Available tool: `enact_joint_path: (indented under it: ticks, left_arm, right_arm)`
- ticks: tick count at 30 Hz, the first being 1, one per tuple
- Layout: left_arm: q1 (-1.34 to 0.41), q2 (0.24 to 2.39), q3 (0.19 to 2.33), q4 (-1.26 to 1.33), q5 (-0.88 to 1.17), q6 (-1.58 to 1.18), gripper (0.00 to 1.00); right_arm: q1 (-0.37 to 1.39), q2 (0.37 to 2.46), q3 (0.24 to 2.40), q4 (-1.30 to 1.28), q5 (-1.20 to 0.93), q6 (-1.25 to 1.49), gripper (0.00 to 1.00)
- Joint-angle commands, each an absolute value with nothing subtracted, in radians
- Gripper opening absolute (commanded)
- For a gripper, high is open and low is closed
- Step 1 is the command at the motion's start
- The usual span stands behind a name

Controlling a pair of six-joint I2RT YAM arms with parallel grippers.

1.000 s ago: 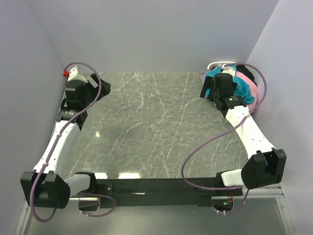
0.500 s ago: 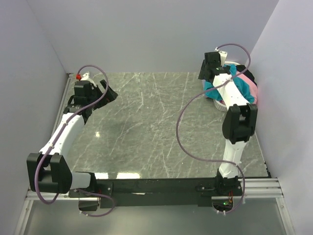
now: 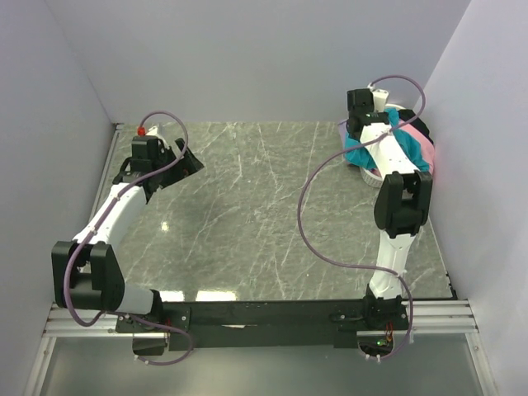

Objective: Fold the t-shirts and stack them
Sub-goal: Grab the tshirt from the pile

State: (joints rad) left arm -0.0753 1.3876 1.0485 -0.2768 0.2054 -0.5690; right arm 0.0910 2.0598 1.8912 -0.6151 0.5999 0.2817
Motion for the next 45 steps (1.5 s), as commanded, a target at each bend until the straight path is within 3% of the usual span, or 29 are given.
enact_joint_path:
  ticks: [1, 4, 8, 20, 21, 22, 24, 25, 26, 27, 28, 32, 34, 39, 41, 42, 43, 45]
  left_arm:
    - [-0.074, 1.408, 1.103, -0.291, 0.241, -0.549, 0.99]
    - [-0.074, 1.399, 1.085, -0.285, 0.227, -0.554, 0.99]
    - [-0.074, 1.385, 1.063, -0.27, 0.207, -0.552, 0.99]
    - [-0.074, 1.437, 1.075, -0.244, 0.249, -0.555, 0.99]
    - [-0.074, 1.439, 1.075, -0.245, 0.245, -0.557, 1.0]
    - [-0.074, 1.44, 1.075, -0.244, 0.241, -0.557, 0.99]
    - [-0.074, 1.44, 1.074, -0.247, 0.224, -0.557, 1.0]
    - [-0.074, 1.44, 1.074, -0.25, 0.218, -0.557, 0.99]
    - [-0.074, 1.44, 1.072, -0.25, 0.215, -0.557, 1.0]
    - [-0.074, 1.442, 1.074, -0.252, 0.21, -0.555, 0.99]
    - [-0.074, 1.442, 1.074, -0.252, 0.207, -0.555, 0.99]
    - [-0.074, 1.437, 1.065, -0.238, 0.216, -0.56, 0.99]
    - [-0.074, 1.44, 1.068, -0.239, 0.219, -0.561, 0.95]
    - [-0.074, 1.445, 1.069, -0.245, 0.218, -0.581, 0.69]
    - [-0.074, 1.439, 1.069, -0.256, 0.198, -0.592, 0.68]
    - [-0.074, 1.433, 1.068, -0.261, 0.195, -0.595, 0.63]
    - [-0.075, 1.427, 1.066, -0.262, 0.19, -0.598, 0.62]
    - [-0.074, 1.407, 1.063, -0.267, 0.195, -0.604, 0.68]
  right_arm:
    - [0.068, 1.95, 1.817, -0.609, 0.631, 0.293, 0.68]
    - [0.051, 1.836, 1.664, -0.505, 0.6, 0.299, 0.78]
    - [0.023, 1.75, 1.563, -0.423, 0.549, 0.324, 0.77]
    - [0.005, 1.936, 1.718, -0.439, 0.443, 0.345, 0.77]
    - [0.005, 1.942, 1.733, -0.431, 0.428, 0.344, 0.73]
    - [0.005, 1.956, 1.743, -0.431, 0.41, 0.341, 0.53]
    - [0.005, 1.97, 1.772, -0.426, 0.394, 0.336, 0.43]
    - [0.005, 1.983, 1.782, -0.428, 0.385, 0.333, 0.3]
    - [0.005, 1.991, 1.792, -0.431, 0.38, 0.331, 0.26]
    - [0.005, 1.997, 1.81, -0.434, 0.37, 0.33, 0.09]
    - [0.005, 1.999, 1.818, -0.436, 0.358, 0.325, 0.0]
    - [0.009, 1.915, 1.751, -0.332, 0.22, 0.302, 0.0]
    - [0.02, 1.82, 1.672, -0.283, 0.172, 0.279, 0.0]
    - [0.104, 1.637, 1.603, -0.213, 0.057, 0.201, 0.0]
    - [0.145, 1.569, 1.626, -0.25, 0.063, 0.149, 0.0]
    - [0.185, 1.548, 1.65, -0.256, 0.058, 0.128, 0.0]
    - [0.211, 1.51, 1.667, -0.268, 0.069, 0.092, 0.0]
    - [0.251, 1.473, 1.718, -0.302, 0.058, 0.065, 0.0]
